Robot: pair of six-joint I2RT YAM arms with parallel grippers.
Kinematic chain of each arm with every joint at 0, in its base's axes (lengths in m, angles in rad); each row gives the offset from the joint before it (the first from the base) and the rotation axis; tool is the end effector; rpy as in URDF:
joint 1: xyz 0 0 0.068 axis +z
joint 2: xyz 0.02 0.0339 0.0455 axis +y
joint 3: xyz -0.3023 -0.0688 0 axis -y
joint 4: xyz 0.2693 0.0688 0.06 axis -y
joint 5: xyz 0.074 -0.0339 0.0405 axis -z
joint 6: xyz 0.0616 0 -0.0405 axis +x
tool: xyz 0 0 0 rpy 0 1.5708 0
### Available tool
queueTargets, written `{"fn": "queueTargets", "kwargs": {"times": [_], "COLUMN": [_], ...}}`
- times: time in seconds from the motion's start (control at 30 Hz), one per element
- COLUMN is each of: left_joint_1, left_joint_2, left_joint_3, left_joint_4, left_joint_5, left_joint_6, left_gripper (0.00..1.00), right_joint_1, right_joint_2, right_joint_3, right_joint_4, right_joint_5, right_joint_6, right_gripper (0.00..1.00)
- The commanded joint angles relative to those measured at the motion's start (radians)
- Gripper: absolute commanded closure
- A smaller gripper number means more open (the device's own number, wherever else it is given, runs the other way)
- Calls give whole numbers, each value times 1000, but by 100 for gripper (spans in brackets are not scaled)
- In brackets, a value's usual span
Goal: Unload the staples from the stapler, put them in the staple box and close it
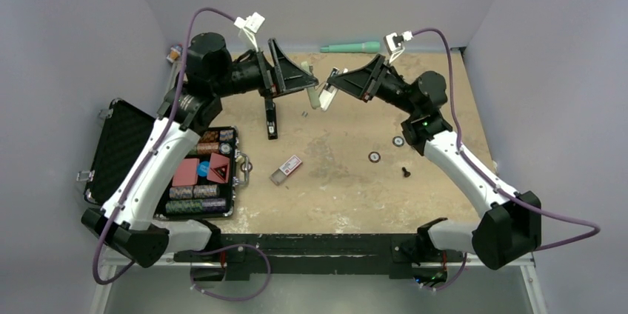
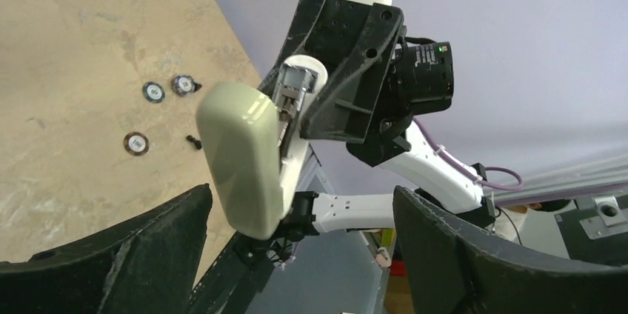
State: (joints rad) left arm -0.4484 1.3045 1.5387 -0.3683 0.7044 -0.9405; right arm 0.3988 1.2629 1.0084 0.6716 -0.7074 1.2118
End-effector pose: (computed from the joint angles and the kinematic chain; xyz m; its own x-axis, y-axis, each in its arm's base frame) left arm 0.2606 -0.1696 0.5098 -0.8051 -0.2958 -0.5141 0.4382 0.2876 -0.8516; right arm 0.2743 0.1590 0.4408 -0.6578 0.4950 -0.5677 -0.6456 0.0177 0.7635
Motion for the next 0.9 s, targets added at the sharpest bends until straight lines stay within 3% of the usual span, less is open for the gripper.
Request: {"fn": "queueTargets", "kwargs": {"times": [0.0, 0.13, 0.27, 0.3, 0.4, 0.5, 0.87], "left_joint_1": [7, 7, 7, 7, 7, 7, 8], "left_joint_2": [-84, -111, -92, -81, -25, 42, 290], "left_joint_3": [0, 12, 24, 26, 54, 84, 226], "left_joint_4": [-190, -323, -375, -365, -338, -299, -294], "left_joint_5": [-116, -230, -271, -263, -217, -175, -138], "left_joint_6": [166, 269, 308, 308, 291, 275, 303], "left_gripper": [3, 0, 7, 12, 41, 62, 66], "right_joint_1": [1, 0, 0, 1, 0, 0, -3], "right_joint_2": [-36, -26, 3, 20, 52, 62, 214], "right_joint_3": [79, 121, 160, 169, 181, 141, 163], "right_joint_4": [-249, -457, -628, -661, -749, -720, -717], "right_joint_5": [17, 56, 91, 100, 104, 87, 38], "right_joint_6": [-184, -305, -399, -416, -459, -445, -455], "right_gripper": [100, 100, 100, 100, 100, 100, 100]}}
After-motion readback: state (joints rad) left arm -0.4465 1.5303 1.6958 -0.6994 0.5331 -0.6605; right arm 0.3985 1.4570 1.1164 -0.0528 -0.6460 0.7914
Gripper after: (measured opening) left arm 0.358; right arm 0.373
